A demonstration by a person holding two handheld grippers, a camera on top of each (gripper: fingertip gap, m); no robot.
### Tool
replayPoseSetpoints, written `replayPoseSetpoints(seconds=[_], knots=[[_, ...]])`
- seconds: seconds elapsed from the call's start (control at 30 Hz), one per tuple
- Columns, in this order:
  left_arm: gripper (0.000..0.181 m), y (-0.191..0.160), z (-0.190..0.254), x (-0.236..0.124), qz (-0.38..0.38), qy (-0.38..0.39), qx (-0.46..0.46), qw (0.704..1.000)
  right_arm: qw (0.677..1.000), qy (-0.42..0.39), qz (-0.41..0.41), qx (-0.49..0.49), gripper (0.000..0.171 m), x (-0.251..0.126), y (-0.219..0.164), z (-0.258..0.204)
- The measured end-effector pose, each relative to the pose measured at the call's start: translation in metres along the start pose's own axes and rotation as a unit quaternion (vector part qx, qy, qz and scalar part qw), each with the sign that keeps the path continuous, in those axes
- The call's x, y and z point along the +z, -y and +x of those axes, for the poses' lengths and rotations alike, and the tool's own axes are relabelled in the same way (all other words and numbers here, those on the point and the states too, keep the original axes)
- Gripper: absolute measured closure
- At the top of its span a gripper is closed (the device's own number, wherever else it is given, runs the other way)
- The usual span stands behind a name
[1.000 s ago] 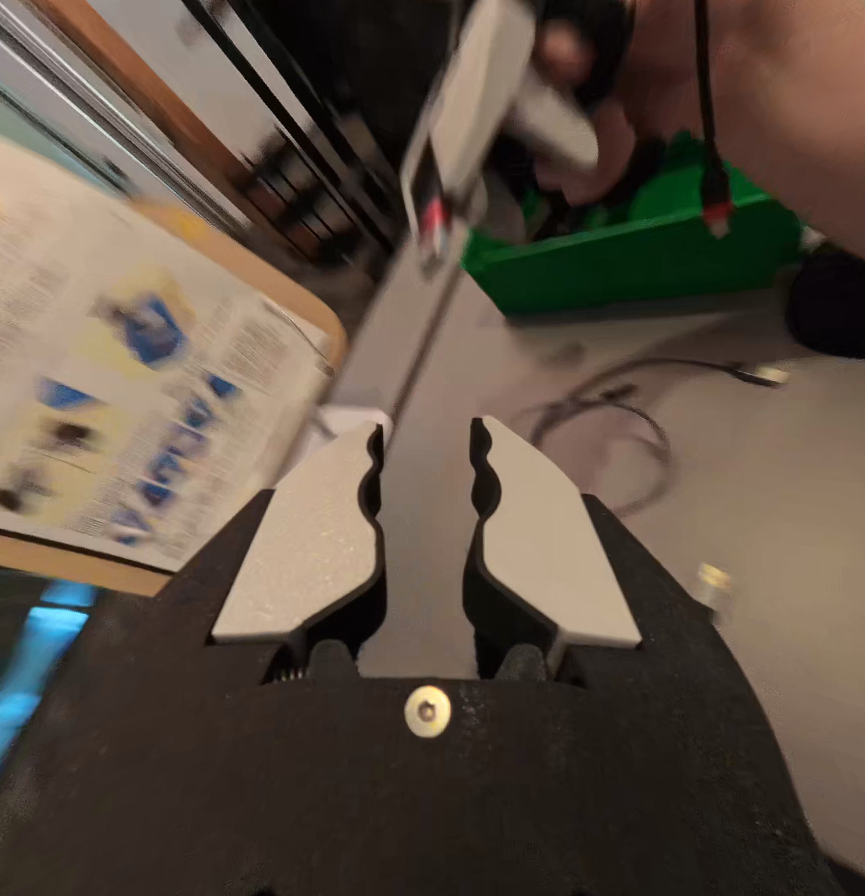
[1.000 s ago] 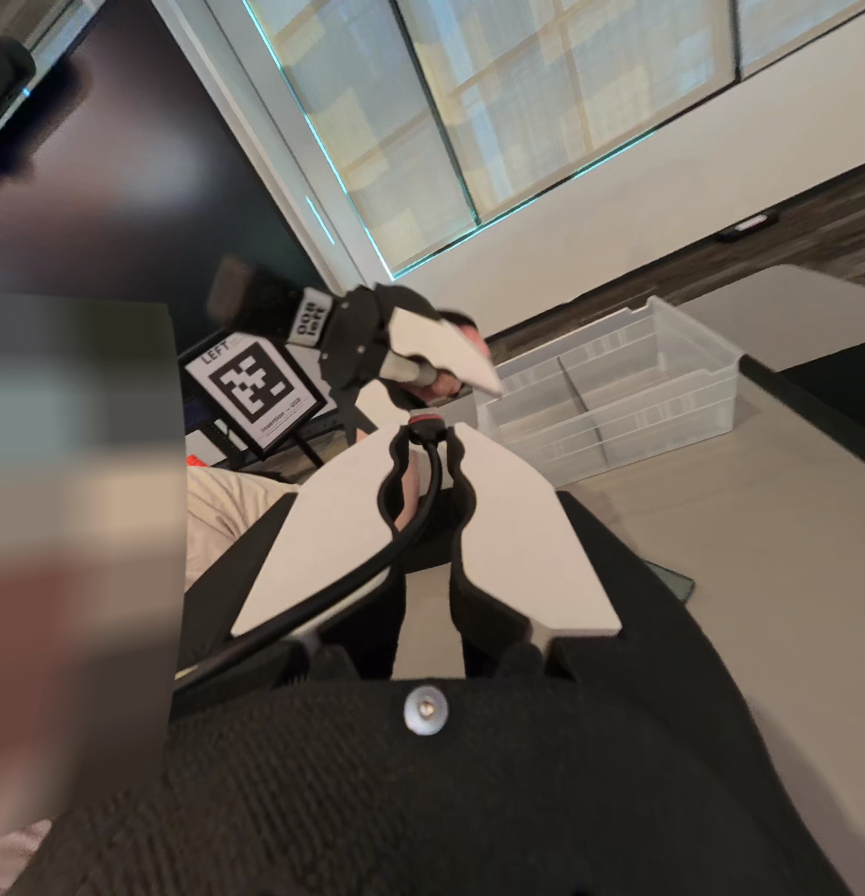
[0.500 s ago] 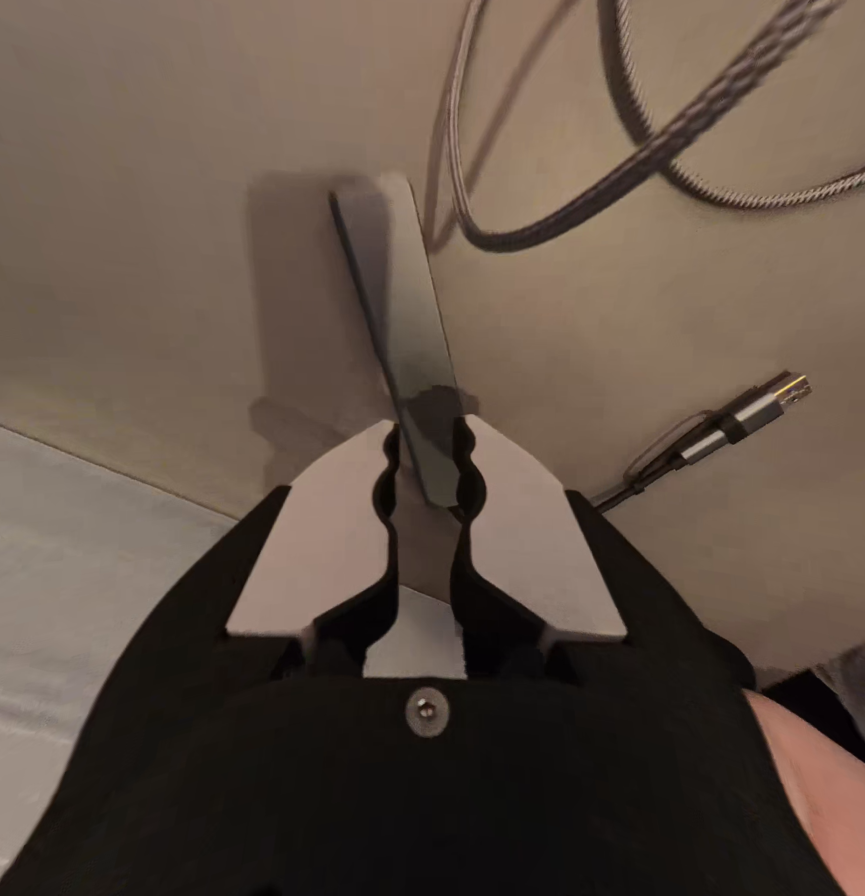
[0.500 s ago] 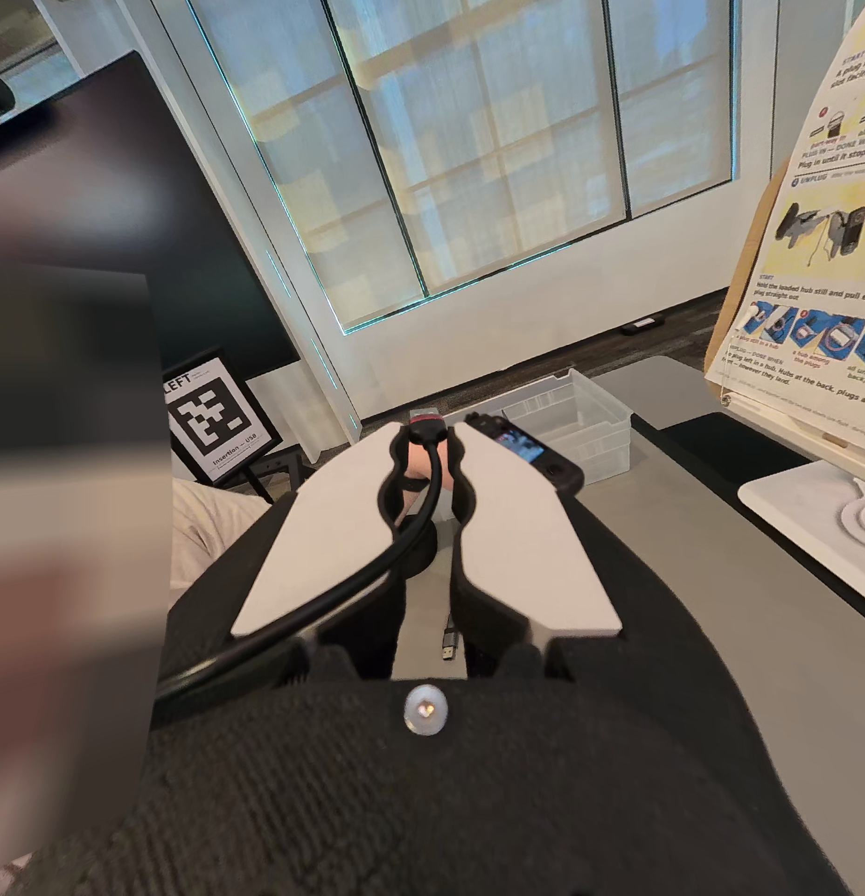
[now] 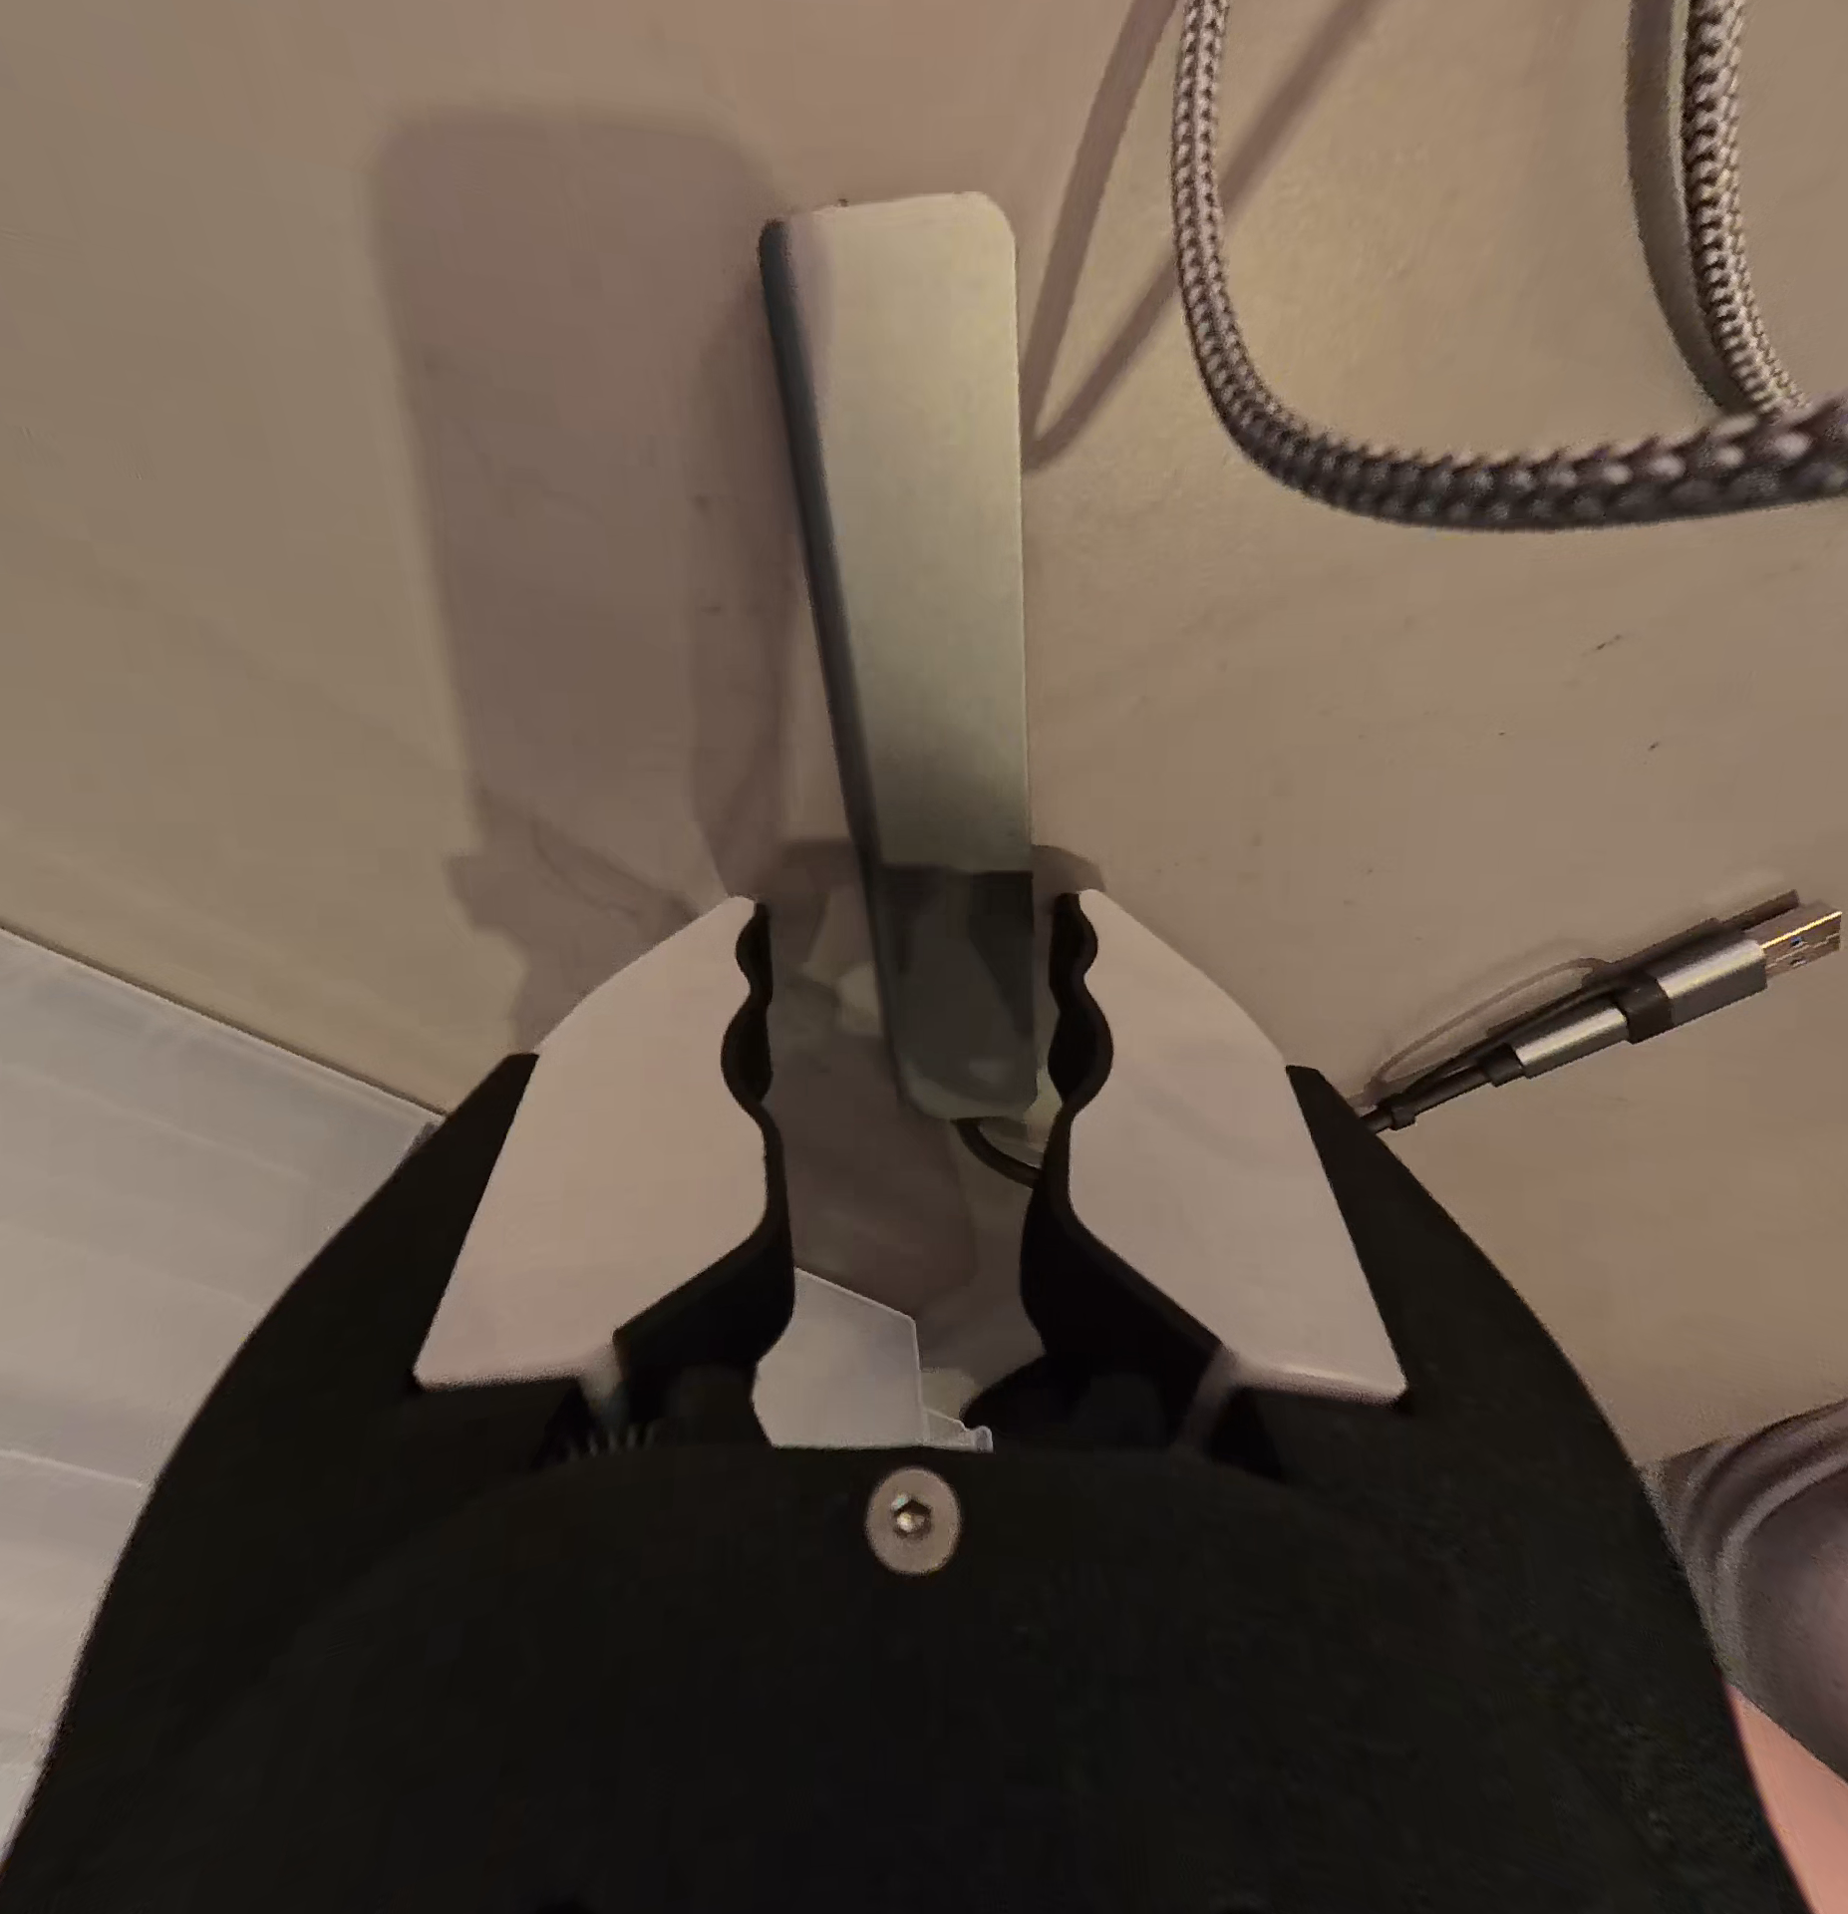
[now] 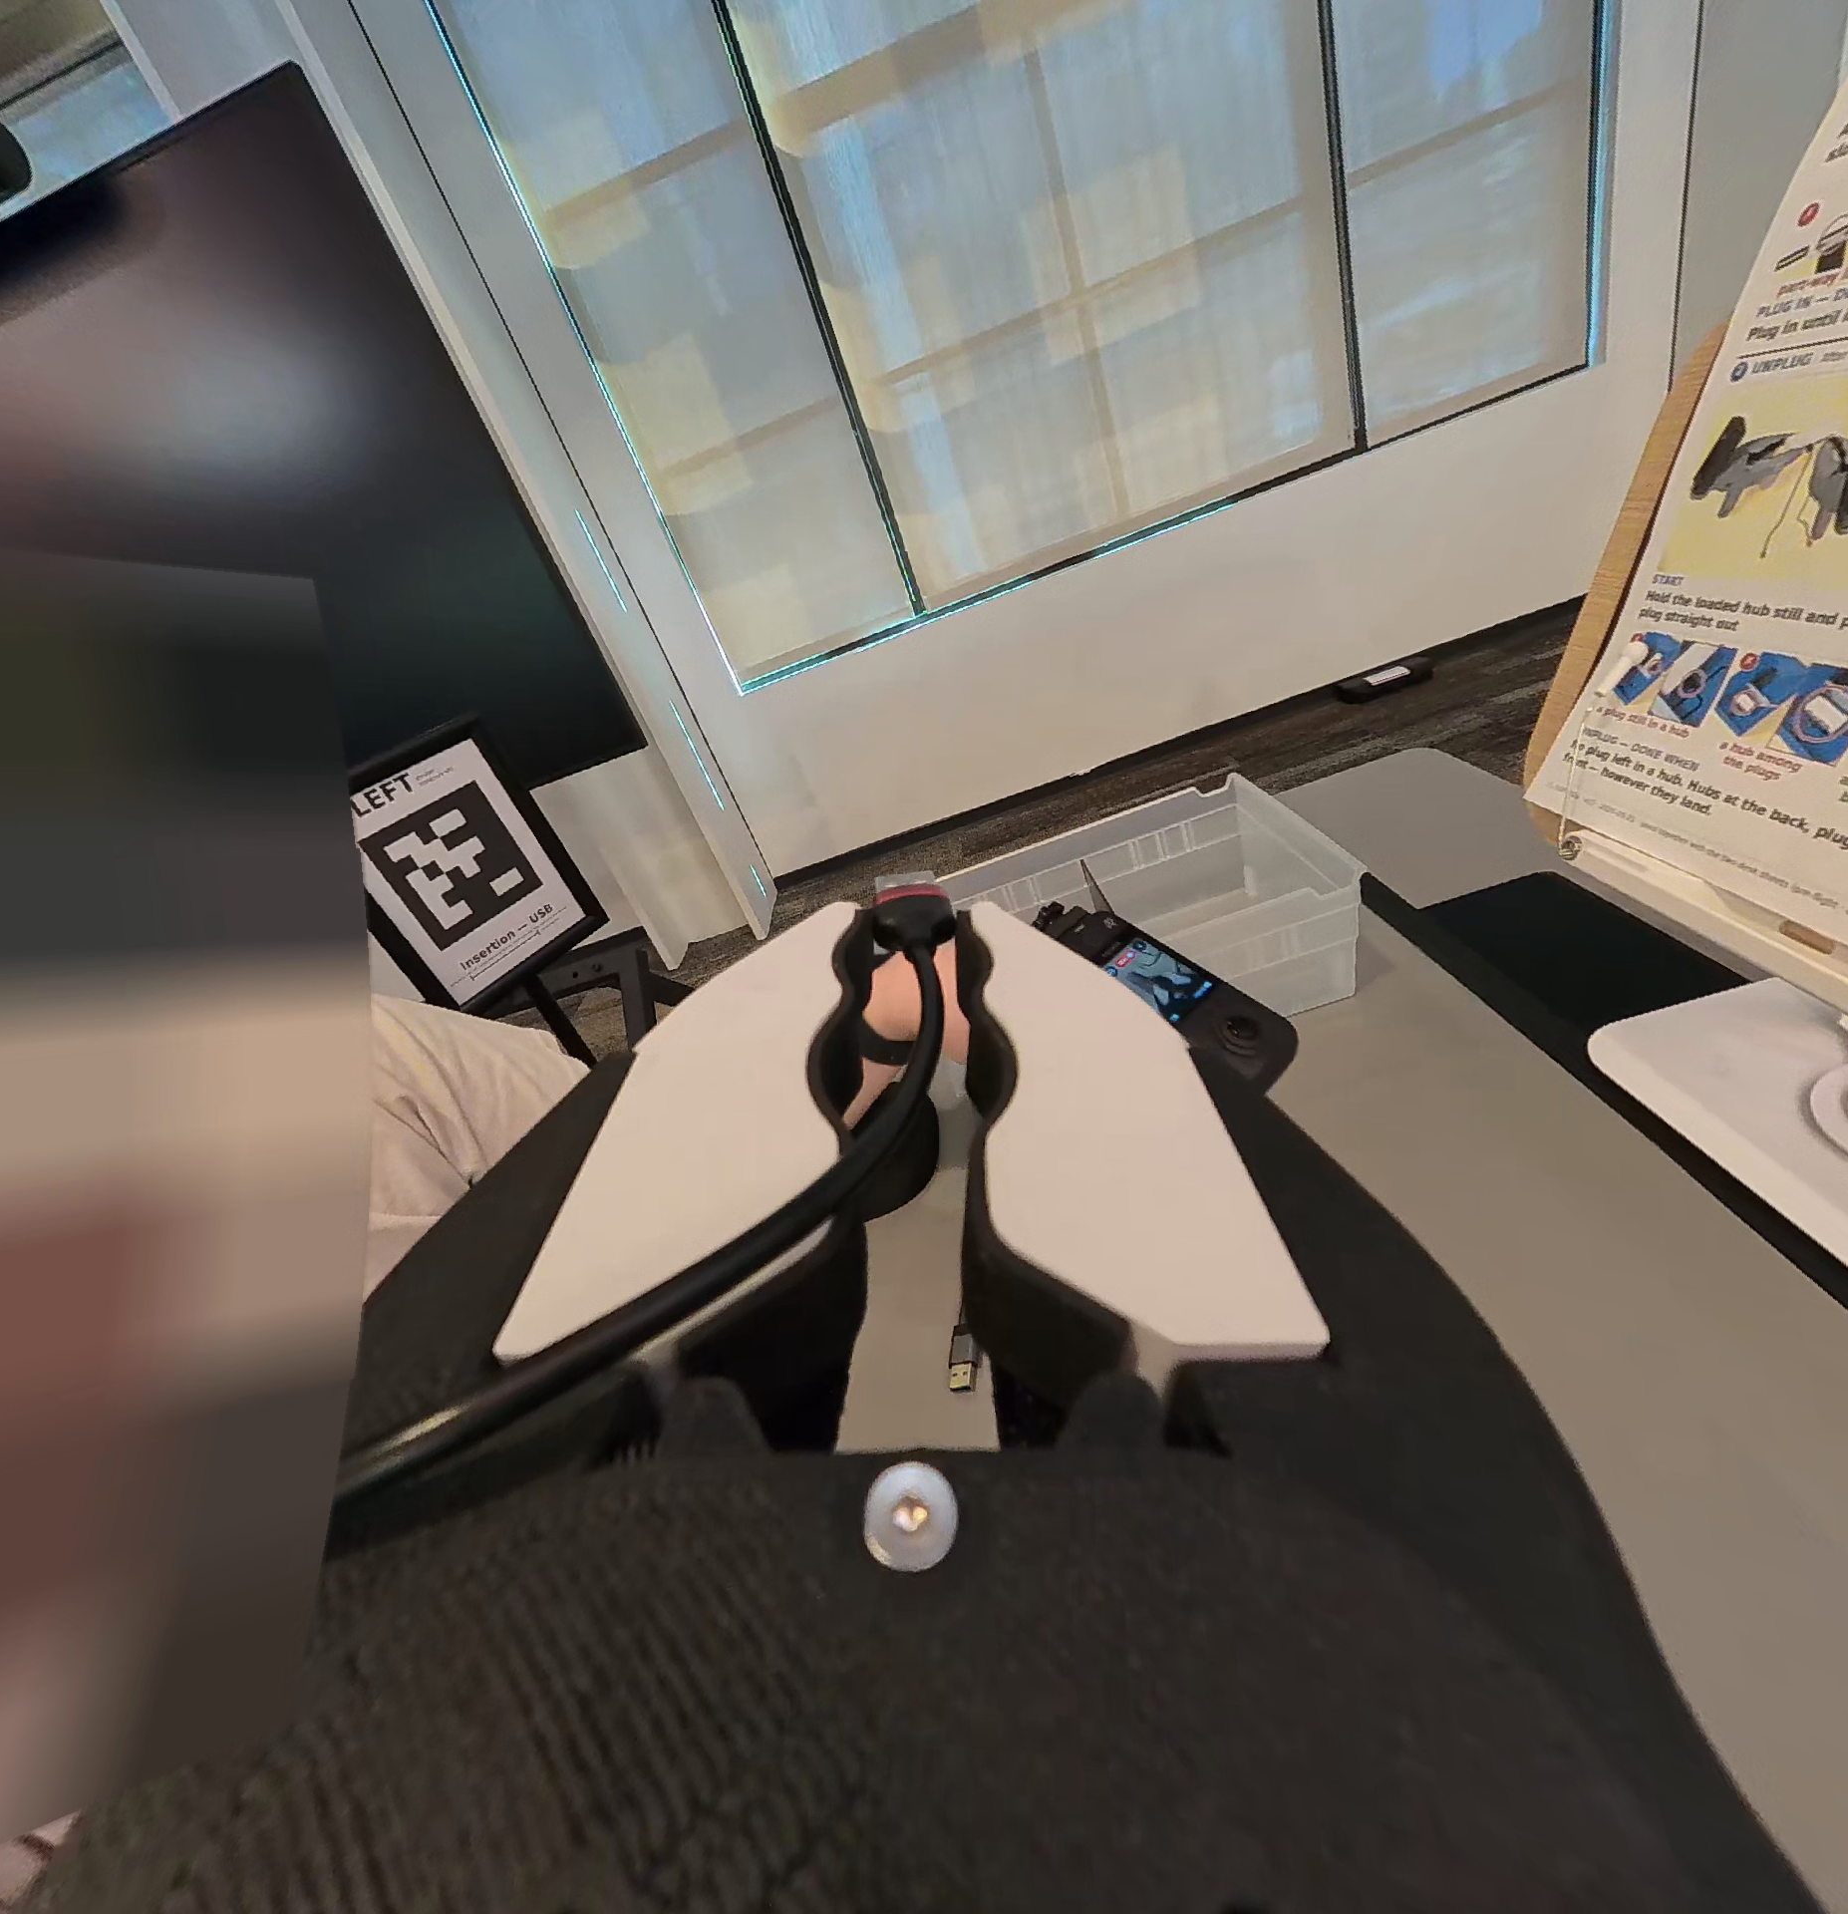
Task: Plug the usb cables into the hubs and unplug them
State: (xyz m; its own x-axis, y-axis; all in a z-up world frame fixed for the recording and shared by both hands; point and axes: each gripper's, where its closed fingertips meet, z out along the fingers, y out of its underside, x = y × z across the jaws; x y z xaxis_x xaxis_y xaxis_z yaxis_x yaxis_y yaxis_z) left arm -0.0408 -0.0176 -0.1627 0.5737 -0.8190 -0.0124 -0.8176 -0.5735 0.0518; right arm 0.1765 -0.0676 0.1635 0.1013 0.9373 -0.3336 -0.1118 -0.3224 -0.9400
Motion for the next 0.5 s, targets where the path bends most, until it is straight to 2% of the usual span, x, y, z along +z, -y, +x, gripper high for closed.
replayPoseSetpoints(seconds=[0.2,0.23,0.27,0.3,0.4,0.5], knots=[[0.131,0.001,0.0,0.0,0.003,-0.002,0.008,1.0,1.0,-0.002,-0.012,0.005,0.155,0.005,-0.005,0.003],[0.136,0.001,-0.001,0.0,0.004,-0.001,0.009,1.0,1.0,-0.001,-0.015,0.006,0.156,0.007,-0.006,0.004],[0.152,0.004,-0.004,-0.001,0.007,0.001,0.006,1.0,1.0,-0.001,-0.017,0.007,0.156,0.008,-0.007,0.004],[0.152,0.007,-0.005,-0.001,0.013,-0.004,0.004,1.0,1.0,-0.002,-0.019,0.008,0.156,0.009,-0.008,0.005],[0.152,0.009,-0.004,-0.003,0.019,-0.041,-0.034,0.998,1.0,-0.003,-0.024,0.009,0.155,0.012,-0.01,0.006],[0.152,0.013,0.012,-0.012,0.052,-0.133,-0.069,0.987,1.0,-0.006,-0.027,0.007,0.155,0.015,-0.012,0.008]])
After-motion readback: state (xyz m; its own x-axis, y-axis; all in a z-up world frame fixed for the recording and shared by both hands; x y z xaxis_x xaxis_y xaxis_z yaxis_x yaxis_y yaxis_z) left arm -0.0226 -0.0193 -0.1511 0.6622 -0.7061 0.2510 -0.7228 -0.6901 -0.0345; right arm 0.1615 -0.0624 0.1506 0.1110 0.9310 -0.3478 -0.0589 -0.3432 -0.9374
